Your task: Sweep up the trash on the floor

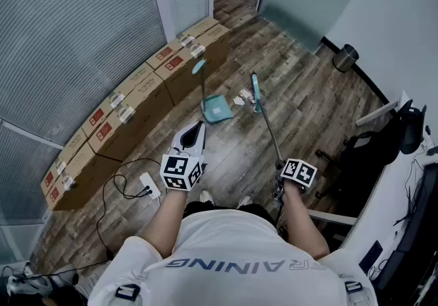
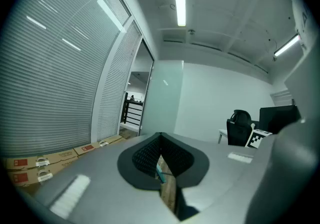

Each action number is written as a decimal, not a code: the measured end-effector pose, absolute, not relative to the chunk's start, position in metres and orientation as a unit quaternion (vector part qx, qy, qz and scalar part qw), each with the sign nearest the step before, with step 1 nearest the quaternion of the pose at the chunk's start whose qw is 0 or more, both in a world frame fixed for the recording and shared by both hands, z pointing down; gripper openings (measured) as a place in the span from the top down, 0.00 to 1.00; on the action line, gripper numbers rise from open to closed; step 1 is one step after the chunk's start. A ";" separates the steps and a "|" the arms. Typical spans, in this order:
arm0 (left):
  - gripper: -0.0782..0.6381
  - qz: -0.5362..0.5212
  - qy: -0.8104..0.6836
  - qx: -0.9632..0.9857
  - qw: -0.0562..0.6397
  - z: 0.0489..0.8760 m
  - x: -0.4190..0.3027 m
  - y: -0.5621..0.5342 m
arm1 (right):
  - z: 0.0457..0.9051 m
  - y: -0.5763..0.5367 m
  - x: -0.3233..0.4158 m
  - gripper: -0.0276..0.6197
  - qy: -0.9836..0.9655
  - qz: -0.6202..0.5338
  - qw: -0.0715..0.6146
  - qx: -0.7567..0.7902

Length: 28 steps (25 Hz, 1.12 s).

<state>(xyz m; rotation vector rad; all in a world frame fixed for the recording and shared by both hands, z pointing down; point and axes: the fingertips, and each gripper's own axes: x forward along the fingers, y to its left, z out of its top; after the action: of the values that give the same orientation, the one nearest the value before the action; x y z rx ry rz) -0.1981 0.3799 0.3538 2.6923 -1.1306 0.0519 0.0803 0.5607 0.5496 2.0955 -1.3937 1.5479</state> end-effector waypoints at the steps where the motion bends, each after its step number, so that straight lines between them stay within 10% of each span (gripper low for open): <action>1: 0.89 0.018 -0.385 0.916 0.111 0.355 -0.199 0.382 | 0.551 0.564 0.080 0.79 -0.469 0.522 0.094 0.706; 28: 0.89 0.003 -0.378 0.914 0.147 0.375 -0.230 0.376 | 0.551 0.561 0.059 0.79 -0.456 0.514 0.072 0.723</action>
<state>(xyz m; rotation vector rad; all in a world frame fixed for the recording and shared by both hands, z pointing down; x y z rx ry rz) -0.2301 0.3757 0.3746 2.6301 -1.0874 0.0075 0.0589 0.5612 0.5509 2.1723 -1.3708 1.5456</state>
